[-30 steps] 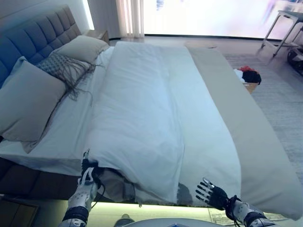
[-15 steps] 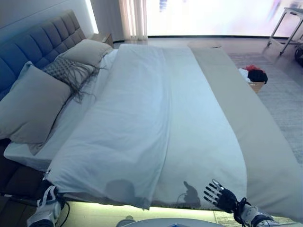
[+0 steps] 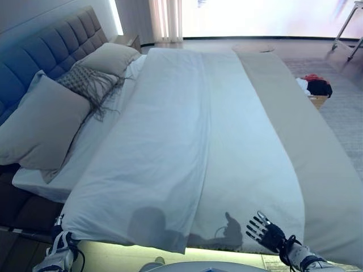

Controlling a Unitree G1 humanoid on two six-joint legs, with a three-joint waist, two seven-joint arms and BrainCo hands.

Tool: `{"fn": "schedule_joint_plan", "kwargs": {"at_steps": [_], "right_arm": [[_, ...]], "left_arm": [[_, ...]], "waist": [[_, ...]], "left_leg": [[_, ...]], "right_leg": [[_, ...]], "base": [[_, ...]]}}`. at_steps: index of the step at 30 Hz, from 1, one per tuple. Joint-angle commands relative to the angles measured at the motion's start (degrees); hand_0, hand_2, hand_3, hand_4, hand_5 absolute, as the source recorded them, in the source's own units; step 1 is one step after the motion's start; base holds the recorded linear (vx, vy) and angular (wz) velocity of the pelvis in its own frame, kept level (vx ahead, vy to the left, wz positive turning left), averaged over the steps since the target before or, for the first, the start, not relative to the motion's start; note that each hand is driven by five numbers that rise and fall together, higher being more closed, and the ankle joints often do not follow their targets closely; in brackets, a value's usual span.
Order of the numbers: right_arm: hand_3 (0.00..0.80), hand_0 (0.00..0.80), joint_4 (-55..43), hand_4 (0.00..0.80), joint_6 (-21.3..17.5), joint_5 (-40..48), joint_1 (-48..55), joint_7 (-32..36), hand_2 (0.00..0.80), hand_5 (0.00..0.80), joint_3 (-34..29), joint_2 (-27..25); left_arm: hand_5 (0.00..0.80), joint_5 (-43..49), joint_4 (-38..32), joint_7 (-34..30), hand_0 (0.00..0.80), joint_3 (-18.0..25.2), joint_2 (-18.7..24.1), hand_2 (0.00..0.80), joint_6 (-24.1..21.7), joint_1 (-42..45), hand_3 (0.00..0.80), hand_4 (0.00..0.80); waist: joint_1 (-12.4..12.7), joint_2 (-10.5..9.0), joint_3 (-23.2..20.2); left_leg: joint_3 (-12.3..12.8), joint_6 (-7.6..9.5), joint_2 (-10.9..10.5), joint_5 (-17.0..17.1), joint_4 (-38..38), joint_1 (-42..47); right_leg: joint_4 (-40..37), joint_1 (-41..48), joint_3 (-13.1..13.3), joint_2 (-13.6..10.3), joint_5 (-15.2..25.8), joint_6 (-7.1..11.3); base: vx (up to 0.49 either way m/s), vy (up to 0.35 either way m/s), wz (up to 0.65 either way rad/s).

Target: Make the bed neatly

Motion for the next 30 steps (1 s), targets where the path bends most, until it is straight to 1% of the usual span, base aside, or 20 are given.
{"fn": "schedule_joint_plan", "kwargs": {"at_steps": [1,2,3,4,5,7,8,10,11,12,13,14,15,16,17,20,22,24,26,30], "right_arm": [[0.0,0.0,-1.3,0.0,-2.7,3.1,-4.4,-0.2,0.0,0.0,-2.9,1.9],[0.0,0.0,-1.7,0.0,-2.8,3.8,-4.6,-0.2,0.0,0.0,-3.1,1.5],[0.0,0.0,-1.8,0.0,-2.8,3.9,-5.0,-0.2,0.0,0.0,-3.3,1.0],[0.0,0.0,-1.4,0.0,-2.3,3.5,-6.1,-0.1,0.0,0.0,-3.3,0.1],[0.0,0.0,-0.6,0.0,-1.8,2.6,-7.8,0.0,0.0,0.0,-3.1,-0.7],[0.0,0.0,1.2,0.0,0.0,1.1,-11.5,-0.4,0.0,0.0,-1.8,-2.6],[0.0,0.0,2.0,0.0,0.4,0.0,-12.2,-0.1,0.0,0.0,-1.9,-3.2],[0.0,0.0,2.8,0.0,0.5,-1.1,-11.4,0.7,0.0,0.0,-3.1,-3.8],[0.0,0.0,2.9,0.0,0.4,-0.9,-10.4,1.0,0.0,0.0,-3.8,-4.0],[0.0,0.0,2.8,0.0,0.5,-1.2,-9.3,1.1,0.0,0.0,-4.3,-4.2],[0.0,0.0,2.7,0.0,0.6,-1.5,-8.8,1.1,0.0,0.0,-4.6,-4.3],[0.0,0.0,2.8,0.0,1.2,-2.2,-8.2,0.8,0.0,0.0,-5.0,-4.6],[0.0,0.0,3.1,0.0,1.4,-2.6,-7.7,1.0,0.0,0.0,-5.2,-5.0],[0.0,0.0,3.3,0.0,1.4,-2.7,-7.3,1.2,0.0,0.0,-5.5,-5.2],[0.0,0.0,4.0,0.0,1.3,-3.0,-6.6,1.7,0.0,0.0,-6.1,-5.7],[0.0,0.0,6.0,0.0,0.9,-3.6,-4.9,3.2,0.0,0.0,-7.9,-6.4],[0.0,0.0,5.9,0.0,0.9,-3.3,-4.3,2.4,0.0,0.0,-8.4,-5.9],[0.0,0.0,6.0,0.0,0.6,-1.3,-3.8,0.2,0.0,0.0,-9.2,-5.0],[0.0,0.0,6.3,0.0,0.8,-1.3,-3.3,-0.3,0.0,0.0,-10.1,-4.8],[0.0,0.0,5.8,0.0,1.6,-2.4,-3.5,-0.1,0.0,0.0,-9.7,-4.9]], "left_arm": [[0.8,-4.7,-2.9,-0.3,0.8,1.8,3.6,0.8,-5.5,2.4,0.8,0.8],[0.8,-5.4,-4.2,0.2,0.8,-0.7,2.1,0.8,-6.8,1.2,0.8,0.8],[0.8,-6.0,-5.0,0.8,0.8,-2.4,1.1,0.8,-7.7,0.3,0.8,0.8],[0.8,-7.4,-5.9,1.6,0.8,-4.5,-0.1,0.8,-8.8,-1.0,0.8,0.8],[0.8,-8.7,-6.1,2.1,0.8,-5.9,-0.9,0.8,-9.8,-2.5,0.8,0.8],[0.8,-9.5,-5.3,1.3,0.8,-7.1,-1.4,0.8,-10.2,-4.5,0.8,0.8],[0.8,-8.9,-5.2,0.4,0.8,-7.1,-1.9,0.8,-10.0,-5.0,0.8,0.8],[0.8,-6.1,-5.0,-0.4,0.8,-6.6,-2.8,0.8,-9.7,-6.1,0.8,0.8],[0.8,-4.8,-5.1,-0.5,0.8,-6.5,-3.3,0.8,-9.8,-6.7,0.8,0.8],[0.8,-4.1,-5.0,-0.5,0.8,-6.5,-3.4,0.8,-10.0,-6.9,0.8,0.8],[0.8,-3.9,-4.9,-0.5,0.8,-6.3,-3.3,0.8,-10.0,-6.8,0.8,0.8],[0.8,-3.9,-4.6,-0.3,0.8,-5.7,-3.2,0.8,-10.2,-6.8,0.8,0.8],[0.8,-4.1,-4.3,-0.3,0.8,-5.6,-3.1,0.8,-10.6,-6.7,0.8,0.8],[0.8,-4.1,-4.1,-0.3,0.8,-5.5,-3.0,0.8,-10.7,-6.7,0.8,0.8],[0.8,-4.2,-3.5,-0.6,0.8,-5.2,-2.6,0.8,-10.9,-6.6,0.8,0.8],[0.8,-5.2,-0.2,-2.6,0.8,-3.0,-1.2,0.8,-11.4,-5.6,0.8,0.8],[0.8,-6.2,0.1,-1.6,0.8,-2.1,-0.7,0.8,-11.9,-4.7,0.8,0.8],[0.8,-4.8,0.4,-0.7,0.8,-1.6,-0.8,0.8,-11.8,-4.6,0.8,0.8],[0.8,-4.5,1.4,-0.4,0.8,-1.1,-0.2,0.8,-11.6,-4.2,0.8,0.8],[0.8,-5.1,3.0,-0.1,0.8,0.0,2.1,0.8,-10.4,-2.6,0.8,0.8]], "waist": [[4.5,-1.23,5.0],[3.7,-1.7,5.5],[3.3,-2.23,6.0],[3.4,-2.83,6.6],[4.2,-3.13,7.3],[4.8,-3.02,8.8],[4.9,-2.97,9.6],[4.0,-3.23,10.9],[3.4,-3.64,11.0],[2.7,-4.12,11.4],[2.4,-4.35,11.3],[2.1,-5.21,11.2],[1.7,-5.75,11.0],[1.5,-6.01,10.9],[0.9,-6.43,10.6],[-0.7,-5.64,8.8],[-1.1,-4.8,8.0],[-1.6,-3.43,7.3],[-1.7,-2.63,7.2],[-1.3,-1.81,7.4]], "left_leg": [[-1.6,3.27,-3.5,-2.4,0.4,0.2],[-2.8,3.52,-4.5,-1.7,0.6,-0.8],[-3.5,3.26,-5.2,-0.9,0.8,-2.0],[-3.6,2.44,-5.9,0.2,1.5,-4.4],[-2.9,0.98,-6.2,1.4,2.5,-7.4],[-1.8,-1.38,-6.3,4.7,2.2,-11.9],[0.4,-1.96,-5.5,5.8,1.6,-13.0],[7.7,-2.35,-3.4,6.3,2.4,-14.0],[10.1,-3.04,-2.0,5.9,3.3,-13.6],[11.5,-2.98,-0.3,6.0,6.2,-13.0],[10.9,-3.08,0.2,5.2,8.0,-13.1],[8.8,-2.65,0.9,3.5,11.4,-12.3],[7.7,-2.14,1.3,1.2,13.4,-11.6],[7.1,-1.92,1.9,0.6,14.6,-11.1],[5.9,-1.7,3.3,-0.5,16.7,-9.9],[2.8,-2.01,6.0,-1.5,14.8,-3.7],[1.7,-2.3,6.2,-2.2,10.8,-0.4],[2.6,-2.94,5.9,-2.4,6.2,1.7],[2.3,-3.24,5.1,-2.9,5.0,2.8],[2.2,-2.71,3.4,-4.5,4.8,3.8]], "right_leg": [[21.7,-7.2,4.9,-3.3,-0.9,5.0],[23.5,-7.5,8.1,0.5,-2.4,4.33],[22.4,-7.1,9.9,2.9,-2.9,3.72],[19.3,-5.8,10.5,4.0,-3.4,2.98],[14.6,-3.3,9.5,4.3,-4.9,1.96],[7.2,0.9,11.9,6.6,-6.6,-0.08],[5.3,1.8,11.6,7.3,-6.6,-0.63],[2.7,3.1,9.1,7.7,-5.5,-1.25],[1.6,3.5,7.8,7.4,-5.5,-1.47],[0.9,3.1,5.7,6.8,-4.6,-2.07],[0.8,2.9,5.2,6.5,-4.3,-2.32],[1.0,2.2,5.2,5.4,-3.8,-2.57],[1.6,1.6,5.1,4.4,-3.6,-2.58],[2.0,1.4,5.1,4.0,-3.7,-2.66],[2.9,0.8,5.3,3.2,-3.9,-2.84],[6.3,-1.1,5.7,1.9,-5.3,-2.52],[7.4,-2.1,5.8,1.1,-5.1,-1.99],[7.1,-2.3,5.2,0.0,-4.3,-0.89],[6.3,-1.9,5.3,-1.4,-3.2,0.32],[4.4,-0.9,5.3,-3.2,-1.6,1.95]], "base": [[-0.268,0.091,0.29],[-0.236,0.029,0.46],[-0.229,0.017,0.75],[-0.234,0.025,0.91],[-0.238,0.03,0.86],[-0.238,0.011,0.44],[-0.24,-0.015,0.22],[-0.2,-0.034,0.28],[-0.241,-0.015,0.5],[-0.203,0.014,0.57],[-0.243,0.055,0.5],[-0.16,0.084,0.18],[-0.14,0.097,-0.07],[-0.103,0.138,-0.14],[-0.079,0.19,-0.07],[-0.058,0.28,-0.04],[-0.062,0.272,-0.15],[-0.062,0.283,-0.13],[-0.021,0.262,0.21],[-0.013,0.246,0.23]]}}
